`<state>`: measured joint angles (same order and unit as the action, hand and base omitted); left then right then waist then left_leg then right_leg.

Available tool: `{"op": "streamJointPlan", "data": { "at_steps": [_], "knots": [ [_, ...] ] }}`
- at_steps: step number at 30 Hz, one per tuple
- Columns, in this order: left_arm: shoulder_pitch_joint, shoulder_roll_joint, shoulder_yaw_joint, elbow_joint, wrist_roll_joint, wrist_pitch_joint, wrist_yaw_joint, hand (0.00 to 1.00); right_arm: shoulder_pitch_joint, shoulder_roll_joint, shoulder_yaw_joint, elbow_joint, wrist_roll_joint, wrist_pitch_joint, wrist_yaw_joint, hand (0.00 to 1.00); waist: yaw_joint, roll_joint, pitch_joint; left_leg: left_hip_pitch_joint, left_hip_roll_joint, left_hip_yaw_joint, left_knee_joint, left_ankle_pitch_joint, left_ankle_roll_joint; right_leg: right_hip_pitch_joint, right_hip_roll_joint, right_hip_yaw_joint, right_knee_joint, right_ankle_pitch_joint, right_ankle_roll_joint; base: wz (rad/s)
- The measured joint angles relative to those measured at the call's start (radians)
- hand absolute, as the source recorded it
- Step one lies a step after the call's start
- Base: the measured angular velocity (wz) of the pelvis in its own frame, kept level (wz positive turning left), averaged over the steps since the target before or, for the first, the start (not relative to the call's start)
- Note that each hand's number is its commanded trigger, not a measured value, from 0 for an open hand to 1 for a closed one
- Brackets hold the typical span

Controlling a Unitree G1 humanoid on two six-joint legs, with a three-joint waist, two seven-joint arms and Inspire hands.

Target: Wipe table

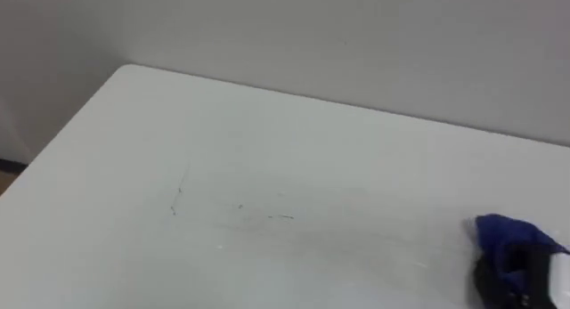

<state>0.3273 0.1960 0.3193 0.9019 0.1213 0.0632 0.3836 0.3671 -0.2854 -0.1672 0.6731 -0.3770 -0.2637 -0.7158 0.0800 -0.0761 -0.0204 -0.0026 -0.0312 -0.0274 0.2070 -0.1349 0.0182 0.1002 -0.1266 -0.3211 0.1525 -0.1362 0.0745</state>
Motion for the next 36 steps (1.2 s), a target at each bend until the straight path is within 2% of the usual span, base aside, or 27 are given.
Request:
{"op": "streamJointPlan", "data": {
  "at_steps": [3,5,8,10,11,12,13,14,15,16,18,20,21,22,23,24,25,26,28,29,31,32,33,36],
  "knots": [
    [0.008,0.004,-0.012,0.002,-0.002,0.000,-0.003,0.00,-0.013,-0.029,-0.024,0.062,0.017,0.002,0.014,1.00,0.000,-0.003,0.0002,0.016,-0.002,0.005,0.000,-0.003,0.006,0.012,-0.001,0.023,0.000,0.000,0.001,-0.05],
    [0.018,0.008,-0.027,0.006,-0.010,0.001,-0.015,0.00,-0.029,-0.029,-0.028,0.067,0.003,0.018,0.036,1.00,0.003,-0.003,0.0004,0.028,-0.003,0.012,0.000,-0.005,0.008,0.020,-0.001,0.031,0.000,0.000,0.002,-0.13],
    [0.021,0.006,-0.060,0.031,-0.016,0.007,-0.026,0.00,-0.070,-0.023,-0.011,0.045,-0.025,0.084,0.059,1.00,0.011,-0.003,0.0008,0.035,-0.001,0.020,0.001,-0.005,0.009,0.021,0.002,0.040,0.001,0.001,0.000,-0.14],
    [0.020,-0.007,-0.109,0.032,-0.023,0.021,-0.029,0.00,-0.085,0.005,0.014,-0.051,-0.102,0.198,0.084,1.00,0.028,0.002,0.0019,0.039,0.005,0.029,0.001,-0.005,0.007,0.017,0.008,0.055,0.001,0.004,-0.005,-0.23],
    [0.014,-0.010,-0.125,0.032,-0.025,0.023,-0.032,0.00,-0.086,0.009,0.029,-0.079,-0.121,0.228,0.093,1.00,0.039,0.003,0.0021,0.038,0.008,0.035,0.001,-0.005,0.006,0.012,0.011,0.061,0.003,0.005,-0.006,-0.35],
    [0.004,-0.016,-0.159,0.033,-0.032,0.025,-0.033,0.00,-0.099,0.017,0.074,-0.151,-0.163,0.282,0.133,1.00,0.068,0.008,0.0024,0.034,0.018,0.056,0.001,-0.006,0.003,-0.005,0.015,0.074,0.009,0.009,-0.013,-0.45],
    [-0.012,-0.019,-0.187,0.036,-0.032,0.033,-0.036,0.00,-0.128,0.029,0.155,-0.232,-0.208,0.333,0.180,1.00,0.085,0.009,0.0050,0.023,0.023,0.063,0.000,-0.003,-0.001,-0.024,0.018,0.078,0.017,0.011,-0.016,-0.48],
    [-0.024,-0.019,-0.199,0.041,-0.032,0.037,-0.038,0.00,-0.147,0.036,0.206,-0.265,-0.234,0.352,0.203,1.00,0.099,0.010,0.0057,0.019,0.025,0.063,-0.002,-0.002,-0.004,-0.033,0.022,0.084,0.020,0.013,-0.019,-0.39],
    [-0.038,-0.022,-0.217,0.051,-0.034,0.044,-0.039,0.00,-0.210,0.048,0.298,-0.297,-0.295,0.374,0.251,1.00,0.122,0.014,0.0105,0.015,0.032,0.067,-0.002,0.000,-0.007,-0.044,0.029,0.089,0.018,0.016,-0.024,-0.18],
    [-0.053,-0.026,-0.227,0.051,-0.038,0.050,-0.043,0.00,-0.292,0.073,0.377,-0.298,-0.342,0.383,0.302,1.00,0.128,0.017,0.0185,0.010,0.036,0.066,-0.003,0.003,-0.013,-0.048,0.033,0.084,0.018,0.017,-0.027,-0.03],
    [-0.067,-0.034,-0.227,0.040,-0.039,0.058,-0.051,0.00,-0.368,0.098,0.449,-0.298,-0.407,0.388,0.363,1.00,0.142,0.024,0.0257,0.007,0.035,0.048,-0.006,0.007,-0.017,-0.049,0.037,0.075,0.017,0.016,-0.028,0.32],
    [-0.061,-0.031,-0.223,0.032,-0.039,0.065,-0.052,0.00,-0.395,0.095,0.462,-0.298,-0.424,0.389,0.400,1.00,0.159,0.025,0.0263,0.007,0.032,0.031,-0.015,0.008,-0.019,-0.043,0.036,0.060,0.017,0.010,-0.030,0.33],
    [-0.025,-0.030,-0.212,0.009,-0.038,0.074,-0.051,0.00,-0.381,0.079,0.457,-0.313,-0.421,0.383,0.407,1.00,0.158,0.022,0.0258,0.009,0.032,0.026,-0.023,0.007,-0.020,-0.040,0.036,0.054,0.016,0.008,-0.035,0.19],
    [0.004,-0.031,-0.210,0.000,-0.042,0.083,-0.051,0.00,-0.364,0.059,0.456,-0.323,-0.402,0.361,0.401,1.00,0.148,0.021,0.0312,0.006,0.032,0.022,-0.027,0.007,-0.021,-0.035,0.037,0.048,0.016,0.005,-0.038,0.15],
    [0.011,-0.032,-0.210,0.001,-0.043,0.089,-0.051,0.00,-0.357,0.051,0.453,-0.320,-0.384,0.345,0.393,1.00,0.140,0.021,0.0330,0.006,0.032,0.019,-0.027,0.007,-0.021,-0.031,0.037,0.045,0.015,0.005,-0.038,0.11],
    [0.017,-0.034,-0.206,0.002,-0.042,0.091,-0.052,0.00,-0.343,0.047,0.443,-0.304,-0.359,0.308,0.368,1.00,0.131,0.023,0.0384,0.003,0.032,0.017,-0.026,0.010,-0.020,-0.031,0.038,0.042,0.014,0.007,-0.040,0.16],
    [0.025,-0.033,-0.187,0.000,-0.039,0.090,-0.053,0.00,-0.331,0.052,0.426,-0.276,-0.352,0.272,0.341,1.00,0.120,0.023,0.0369,0.004,0.031,0.011,-0.023,0.010,-0.018,-0.030,0.036,0.031,0.011,0.006,-0.039,0.20],
    [0.030,-0.033,-0.170,-0.001,-0.038,0.090,-0.055,0.00,-0.320,0.052,0.411,-0.265,-0.352,0.257,0.327,1.00,0.117,0.022,0.0352,0.004,0.029,0.005,-0.021,0.010,-0.018,-0.027,0.034,0.024,0.007,0.004,-0.036,0.31],
    [0.035,-0.025,-0.102,-0.006,-0.030,0.081,-0.069,0.00,-0.254,0.052,0.312,-0.214,-0.323,0.206,0.257,1.00,0.098,0.016,0.0255,0.009,0.017,-0.019,-0.016,0.009,-0.019,-0.005,0.022,-0.005,0.001,-0.008,-0.018,0.36],
    [0.037,-0.025,-0.081,-0.006,-0.029,0.081,-0.069,0.00,-0.232,0.052,0.277,-0.201,-0.310,0.198,0.234,1.00,0.094,0.015,0.0246,0.013,0.015,-0.019,-0.016,0.009,-0.017,0.001,0.019,-0.008,0.001,-0.009,-0.016,0.21],
    [0.057,-0.016,-0.034,-0.008,-0.018,0.080,-0.069,0.00,-0.144,0.039,0.146,-0.146,-0.243,0.170,0.147,1.00,0.058,0.011,0.0138,0.011,0.001,-0.033,-0.001,0.005,-0.007,0.017,0.003,-0.037,0.001,-0.009,-0.007,0.21],
    [0.062,-0.014,-0.018,-0.007,-0.011,0.080,-0.069,0.00,-0.126,0.031,0.116,-0.120,-0.223,0.155,0.126,1.00,0.048,0.009,0.0114,0.012,0.000,-0.035,0.000,0.004,-0.005,0.023,0.000,-0.037,0.001,-0.010,-0.005,0.19],
    [0.071,-0.010,0.004,-0.007,-0.003,0.079,-0.069,0.00,-0.099,0.013,0.057,-0.068,-0.186,0.138,0.101,1.00,0.038,0.004,0.0031,0.012,-0.001,-0.032,0.008,0.000,0.002,0.026,-0.006,-0.038,0.001,-0.011,-0.004,0.00],
    [0.074,0.005,0.021,-0.008,-0.001,0.075,-0.069,0.00,-0.069,-0.034,-0.047,0.059,-0.120,0.130,0.077,1.00,0.006,-0.002,-0.0017,0.014,-0.011,-0.032,0.034,-0.012,0.016,0.044,-0.013,-0.036,0.002,-0.009,0.005,0.00]
  ]
}}
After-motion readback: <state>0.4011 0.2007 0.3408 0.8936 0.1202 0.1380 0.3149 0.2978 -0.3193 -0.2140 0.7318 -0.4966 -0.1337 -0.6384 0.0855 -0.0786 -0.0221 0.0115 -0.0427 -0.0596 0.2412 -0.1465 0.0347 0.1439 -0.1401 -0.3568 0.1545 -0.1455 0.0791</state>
